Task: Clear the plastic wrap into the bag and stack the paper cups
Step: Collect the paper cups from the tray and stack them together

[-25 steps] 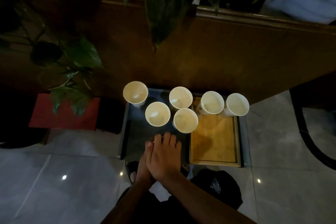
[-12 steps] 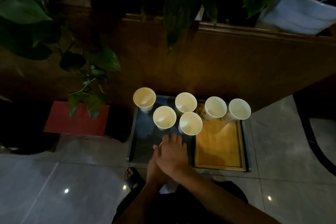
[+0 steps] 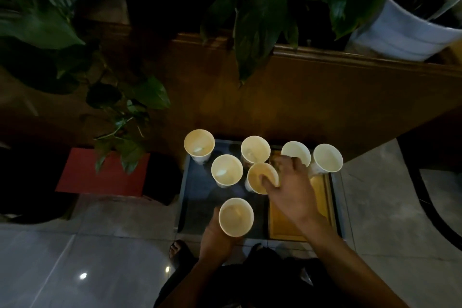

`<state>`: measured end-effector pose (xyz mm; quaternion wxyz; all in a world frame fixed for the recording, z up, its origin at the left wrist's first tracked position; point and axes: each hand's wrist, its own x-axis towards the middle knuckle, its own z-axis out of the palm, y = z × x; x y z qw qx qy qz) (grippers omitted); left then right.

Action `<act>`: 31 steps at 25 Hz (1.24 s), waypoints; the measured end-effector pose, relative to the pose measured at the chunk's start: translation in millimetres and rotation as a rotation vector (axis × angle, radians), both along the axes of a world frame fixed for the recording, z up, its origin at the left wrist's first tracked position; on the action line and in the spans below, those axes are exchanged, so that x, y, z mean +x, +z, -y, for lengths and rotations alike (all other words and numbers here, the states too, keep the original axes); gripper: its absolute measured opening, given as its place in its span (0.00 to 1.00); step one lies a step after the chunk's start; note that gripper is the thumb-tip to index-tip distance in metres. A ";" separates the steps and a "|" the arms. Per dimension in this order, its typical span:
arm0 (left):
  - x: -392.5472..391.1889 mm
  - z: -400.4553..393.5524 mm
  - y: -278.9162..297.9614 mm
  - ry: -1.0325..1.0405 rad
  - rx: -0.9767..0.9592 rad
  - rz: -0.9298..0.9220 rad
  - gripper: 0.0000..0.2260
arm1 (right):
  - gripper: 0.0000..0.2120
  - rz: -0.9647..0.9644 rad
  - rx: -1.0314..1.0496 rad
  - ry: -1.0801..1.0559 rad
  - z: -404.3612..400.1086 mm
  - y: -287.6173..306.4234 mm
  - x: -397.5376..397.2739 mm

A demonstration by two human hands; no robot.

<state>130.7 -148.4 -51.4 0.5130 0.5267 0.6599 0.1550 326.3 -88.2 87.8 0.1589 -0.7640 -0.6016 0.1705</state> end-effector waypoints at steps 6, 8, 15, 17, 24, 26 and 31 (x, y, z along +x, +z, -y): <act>-4.1 -1.9 -5.7 -0.023 -0.002 -0.024 0.38 | 0.39 -0.028 -0.119 -0.086 -10.7 -31.2 -6.5; -4.9 -3.9 -7.4 -0.023 0.000 -0.040 0.39 | 0.46 0.048 -0.170 -0.050 -10.6 -42.1 -16.6; -4.9 -9.1 -13.4 -0.083 0.027 -0.062 0.40 | 0.45 0.154 -0.196 -0.041 -3.3 -65.2 -19.9; -5.0 -9.8 -13.3 -0.090 0.023 -0.056 0.39 | 0.41 0.097 -0.167 -0.024 -1.6 -64.9 -9.5; -8.7 -10.2 -6.6 -0.065 0.066 -0.002 0.38 | 0.46 -0.119 -0.267 0.031 13.4 -47.5 36.5; -8.7 -9.9 -7.5 -0.050 0.050 0.009 0.38 | 0.45 -0.163 -0.306 0.025 13.4 -38.7 48.7; -8.5 -7.6 -14.2 -0.021 0.050 0.026 0.38 | 0.40 -0.236 -0.393 0.092 12.3 -14.1 73.1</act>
